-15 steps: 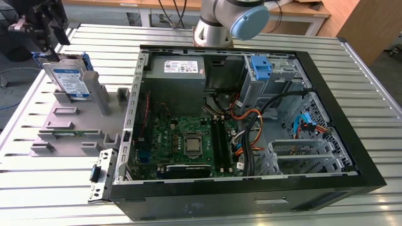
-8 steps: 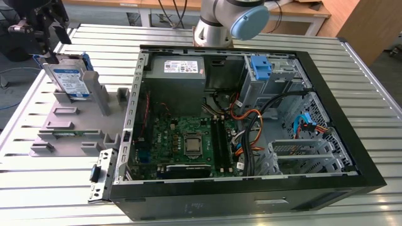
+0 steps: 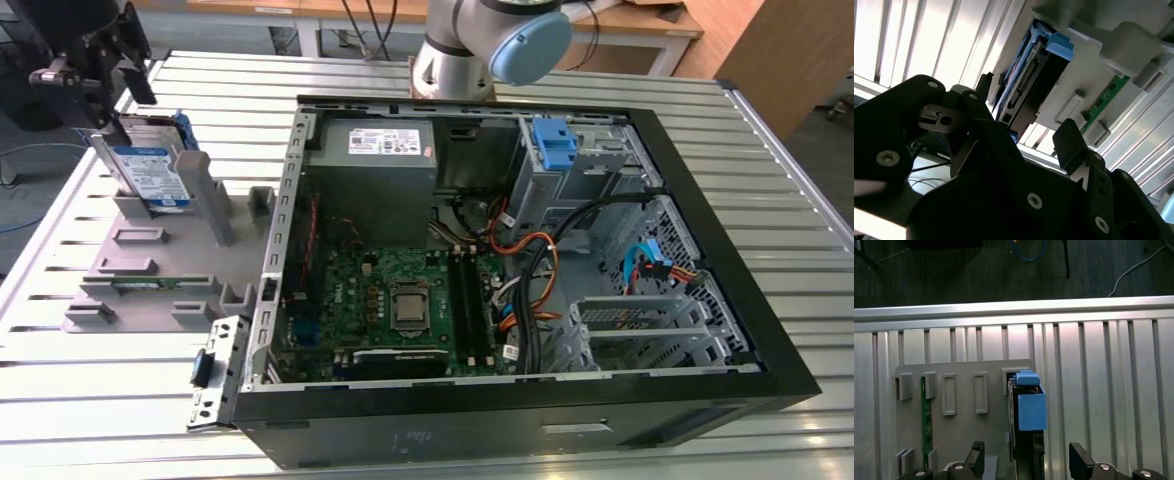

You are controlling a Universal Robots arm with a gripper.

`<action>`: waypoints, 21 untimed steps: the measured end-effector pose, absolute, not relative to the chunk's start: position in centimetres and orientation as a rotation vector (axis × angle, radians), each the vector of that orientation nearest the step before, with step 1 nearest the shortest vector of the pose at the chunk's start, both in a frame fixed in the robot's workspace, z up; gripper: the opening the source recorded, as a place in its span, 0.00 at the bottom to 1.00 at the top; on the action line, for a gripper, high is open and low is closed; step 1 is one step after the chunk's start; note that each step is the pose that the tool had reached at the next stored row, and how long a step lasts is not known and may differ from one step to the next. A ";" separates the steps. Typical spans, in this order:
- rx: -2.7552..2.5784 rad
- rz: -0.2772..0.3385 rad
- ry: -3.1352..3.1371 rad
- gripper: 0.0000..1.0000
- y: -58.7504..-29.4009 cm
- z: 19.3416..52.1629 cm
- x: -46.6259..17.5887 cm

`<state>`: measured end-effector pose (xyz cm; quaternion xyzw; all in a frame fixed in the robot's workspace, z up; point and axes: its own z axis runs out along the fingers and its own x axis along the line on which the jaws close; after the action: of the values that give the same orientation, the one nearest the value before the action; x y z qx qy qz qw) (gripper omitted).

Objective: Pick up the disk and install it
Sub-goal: 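Pick up the disk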

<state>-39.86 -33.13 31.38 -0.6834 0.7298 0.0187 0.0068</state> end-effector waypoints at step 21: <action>-2.129 0.037 2.273 0.76 -32.3 29.5 -41.5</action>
<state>-41.48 -32.27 29.46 -0.6835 0.7297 0.0118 0.0137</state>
